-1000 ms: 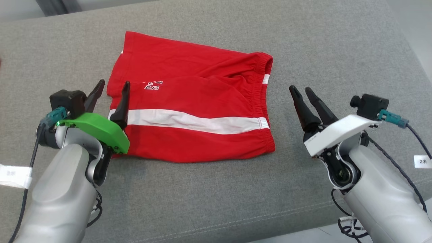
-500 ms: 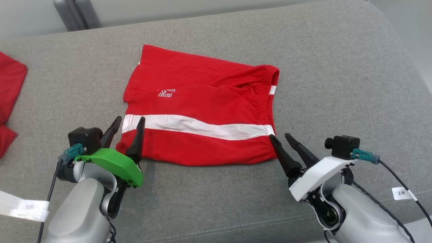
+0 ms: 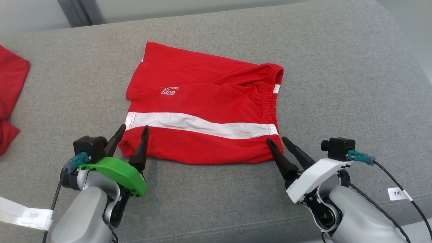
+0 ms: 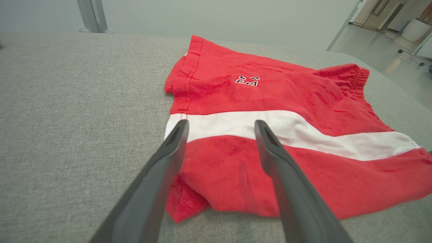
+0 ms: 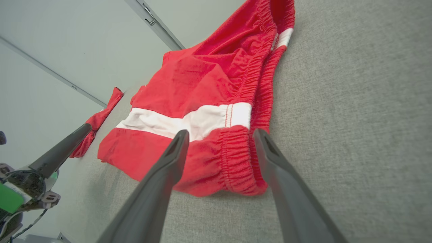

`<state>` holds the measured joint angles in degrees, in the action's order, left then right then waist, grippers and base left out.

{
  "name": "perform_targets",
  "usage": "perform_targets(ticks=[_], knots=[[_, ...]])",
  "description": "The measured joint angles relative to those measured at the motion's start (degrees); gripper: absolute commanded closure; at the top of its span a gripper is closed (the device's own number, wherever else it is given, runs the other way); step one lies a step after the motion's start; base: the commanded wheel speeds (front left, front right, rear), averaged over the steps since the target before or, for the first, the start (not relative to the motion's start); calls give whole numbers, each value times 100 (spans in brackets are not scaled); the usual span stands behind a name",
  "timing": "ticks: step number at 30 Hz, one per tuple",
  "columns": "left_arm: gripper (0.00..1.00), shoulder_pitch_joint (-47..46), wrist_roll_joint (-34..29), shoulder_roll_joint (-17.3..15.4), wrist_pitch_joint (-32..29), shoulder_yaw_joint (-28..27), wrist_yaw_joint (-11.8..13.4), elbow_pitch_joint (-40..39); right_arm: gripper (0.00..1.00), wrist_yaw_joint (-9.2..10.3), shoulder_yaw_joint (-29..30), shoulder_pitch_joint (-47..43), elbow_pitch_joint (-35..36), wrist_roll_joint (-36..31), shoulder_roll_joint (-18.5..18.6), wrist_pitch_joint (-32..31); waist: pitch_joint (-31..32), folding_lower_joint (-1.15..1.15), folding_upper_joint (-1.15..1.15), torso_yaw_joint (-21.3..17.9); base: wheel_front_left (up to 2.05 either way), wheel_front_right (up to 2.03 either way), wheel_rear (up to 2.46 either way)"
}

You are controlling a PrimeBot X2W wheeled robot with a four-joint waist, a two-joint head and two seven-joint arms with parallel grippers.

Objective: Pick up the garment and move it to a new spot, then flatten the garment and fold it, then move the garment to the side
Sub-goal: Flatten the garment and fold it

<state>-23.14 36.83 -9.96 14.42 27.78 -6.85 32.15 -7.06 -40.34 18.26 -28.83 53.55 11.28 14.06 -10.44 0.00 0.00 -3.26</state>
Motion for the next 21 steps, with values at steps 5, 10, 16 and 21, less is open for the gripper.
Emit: perform_targets(ticks=[5, 10, 16, 21], knots=[[0, 20, -100, -1, 0, 2, 0, -130, 0, 0, 14, 51, -60, 156, -64, -157, -82, 0, 0, 14, 0, 0, 0], [0, 21, -174, 0, 1, 4, 0, -203, 0, 0, 89, 226, -146, 200, -64, -209, -191, 0, 0, 52, 0, 0, 0], [0, 23, -180, -14, 1, -35, 0, -268, 28, 0, 84, 440, -151, 286, -123, -280, -292, 0, 0, 114, 0, 0, 0], [0, 24, -188, -21, 1, -43, 4, -288, 100, 0, 62, 508, -179, 311, -168, -302, -318, 0, 0, 129, 0, 0, 0]])
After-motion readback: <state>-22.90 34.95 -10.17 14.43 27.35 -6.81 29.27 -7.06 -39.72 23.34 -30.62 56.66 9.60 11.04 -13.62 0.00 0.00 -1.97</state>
